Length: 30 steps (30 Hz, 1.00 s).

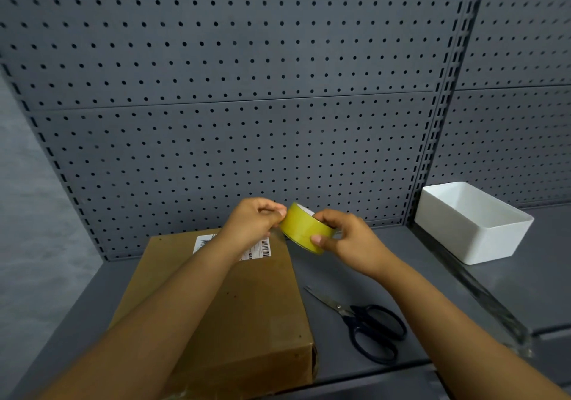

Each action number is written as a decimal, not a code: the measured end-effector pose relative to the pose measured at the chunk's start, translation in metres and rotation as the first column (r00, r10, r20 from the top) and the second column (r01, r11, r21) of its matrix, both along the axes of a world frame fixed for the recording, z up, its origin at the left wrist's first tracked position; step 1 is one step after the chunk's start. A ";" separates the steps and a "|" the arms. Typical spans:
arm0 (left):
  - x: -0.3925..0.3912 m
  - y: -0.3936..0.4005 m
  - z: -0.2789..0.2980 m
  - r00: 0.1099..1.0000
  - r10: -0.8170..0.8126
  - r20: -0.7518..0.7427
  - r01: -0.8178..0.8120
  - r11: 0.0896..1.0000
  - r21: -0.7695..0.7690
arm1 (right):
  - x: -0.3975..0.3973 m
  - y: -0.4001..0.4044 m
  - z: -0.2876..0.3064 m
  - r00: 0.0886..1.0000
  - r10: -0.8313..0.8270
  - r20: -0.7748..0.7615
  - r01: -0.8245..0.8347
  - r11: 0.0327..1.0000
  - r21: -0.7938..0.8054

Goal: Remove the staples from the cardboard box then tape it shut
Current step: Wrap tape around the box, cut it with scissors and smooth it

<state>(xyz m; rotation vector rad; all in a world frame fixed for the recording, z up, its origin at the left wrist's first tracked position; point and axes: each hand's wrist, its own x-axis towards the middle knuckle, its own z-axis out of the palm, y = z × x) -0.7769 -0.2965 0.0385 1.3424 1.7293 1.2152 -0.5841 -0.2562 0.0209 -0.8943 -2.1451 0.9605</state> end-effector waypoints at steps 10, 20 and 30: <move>0.001 0.000 -0.006 0.986 0.128 0.109 -0.130 0.991 0.010 | -0.006 -0.007 0.010 0.989 0.135 -0.065 -0.134 0.991 0.013; -0.005 0.000 -0.009 0.992 0.058 0.112 -0.063 0.997 0.041 | -0.008 -0.008 0.011 0.984 0.144 -0.108 -0.142 0.989 0.026; -0.012 0.000 -0.009 0.988 0.033 0.149 -0.035 0.999 0.006 | -0.013 -0.006 0.013 0.992 0.123 0.002 -0.123 0.990 0.062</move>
